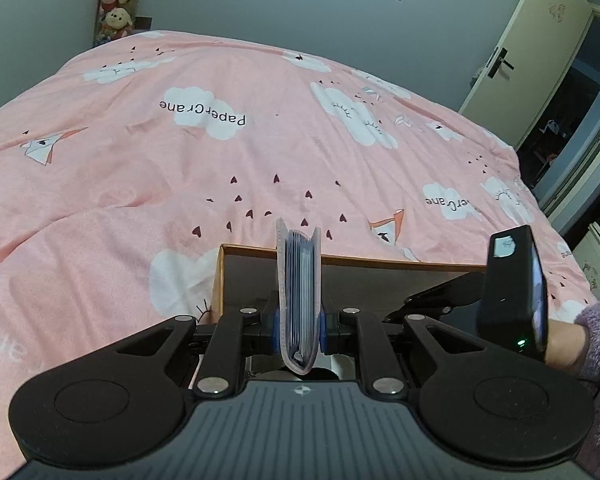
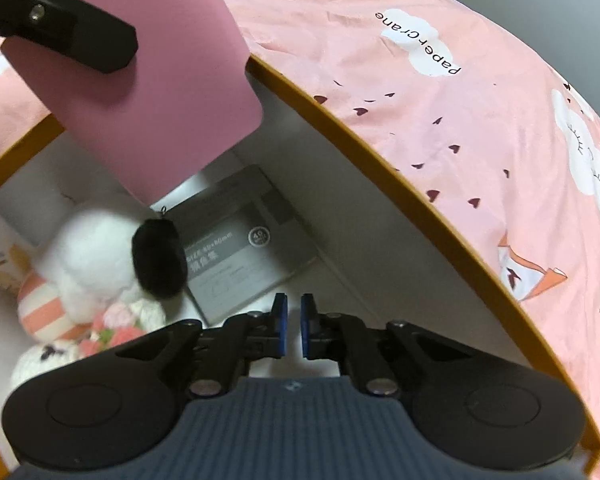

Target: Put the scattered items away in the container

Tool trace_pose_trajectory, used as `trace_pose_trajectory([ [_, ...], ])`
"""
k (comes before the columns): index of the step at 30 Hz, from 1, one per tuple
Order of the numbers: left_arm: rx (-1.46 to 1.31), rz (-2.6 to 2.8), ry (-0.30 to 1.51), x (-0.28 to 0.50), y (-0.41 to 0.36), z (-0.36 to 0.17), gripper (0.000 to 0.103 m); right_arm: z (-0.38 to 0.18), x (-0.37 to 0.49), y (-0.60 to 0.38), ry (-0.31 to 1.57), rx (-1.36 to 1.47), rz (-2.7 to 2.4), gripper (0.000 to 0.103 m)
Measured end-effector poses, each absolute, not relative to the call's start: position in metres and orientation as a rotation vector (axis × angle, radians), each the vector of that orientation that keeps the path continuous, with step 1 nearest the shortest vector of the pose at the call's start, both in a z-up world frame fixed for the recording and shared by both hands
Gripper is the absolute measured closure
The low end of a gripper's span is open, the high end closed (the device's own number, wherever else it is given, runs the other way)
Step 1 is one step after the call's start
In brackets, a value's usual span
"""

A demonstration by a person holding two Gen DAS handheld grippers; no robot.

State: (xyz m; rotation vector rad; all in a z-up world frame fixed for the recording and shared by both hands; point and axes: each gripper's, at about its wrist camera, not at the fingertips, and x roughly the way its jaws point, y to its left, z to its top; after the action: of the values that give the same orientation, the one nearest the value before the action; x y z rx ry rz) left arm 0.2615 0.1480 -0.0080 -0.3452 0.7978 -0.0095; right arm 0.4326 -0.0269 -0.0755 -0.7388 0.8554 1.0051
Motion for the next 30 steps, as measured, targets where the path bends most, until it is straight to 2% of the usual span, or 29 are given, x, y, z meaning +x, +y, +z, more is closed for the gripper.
trace_pose_trajectory([
  [4, -0.349, -0.016, 0.795, 0.262, 0.149, -0.009, 0.084, -0.084, 0.434, -0.018, 0.861, -0.729, 1.031, 0.103],
  [11, -0.413, -0.061, 0.763, 0.257, 0.153, -0.016, 0.084, -0.081, 0.448, -0.023, 0.907, -0.612, 1.063, 0.102],
  [15, -0.501, -0.097, 0.748, 0.255, 0.155, -0.024, 0.084, -0.072, 0.449, -0.035, 0.891, -0.622, 1.049, 0.095],
  [20, -0.571, -0.088, 0.740, 0.257, 0.154, -0.036, 0.084, -0.061, 0.449, -0.053, 0.862, -0.654, 1.033, 0.093],
  [25, -0.561, -0.078, 0.776, 0.269, 0.149, -0.049, 0.084, -0.057, 0.449, -0.064, 0.857, -0.658, 1.034, 0.076],
  [28, -0.558, -0.071, 0.804, 0.277, 0.148, -0.060, 0.084, -0.057, 0.450, -0.066, 0.860, -0.648, 1.042, 0.069],
  [30, -0.568, -0.070, 0.816, 0.279, 0.148, -0.066, 0.084, -0.058, 0.450, -0.065, 0.865, -0.641, 1.047, 0.068],
])
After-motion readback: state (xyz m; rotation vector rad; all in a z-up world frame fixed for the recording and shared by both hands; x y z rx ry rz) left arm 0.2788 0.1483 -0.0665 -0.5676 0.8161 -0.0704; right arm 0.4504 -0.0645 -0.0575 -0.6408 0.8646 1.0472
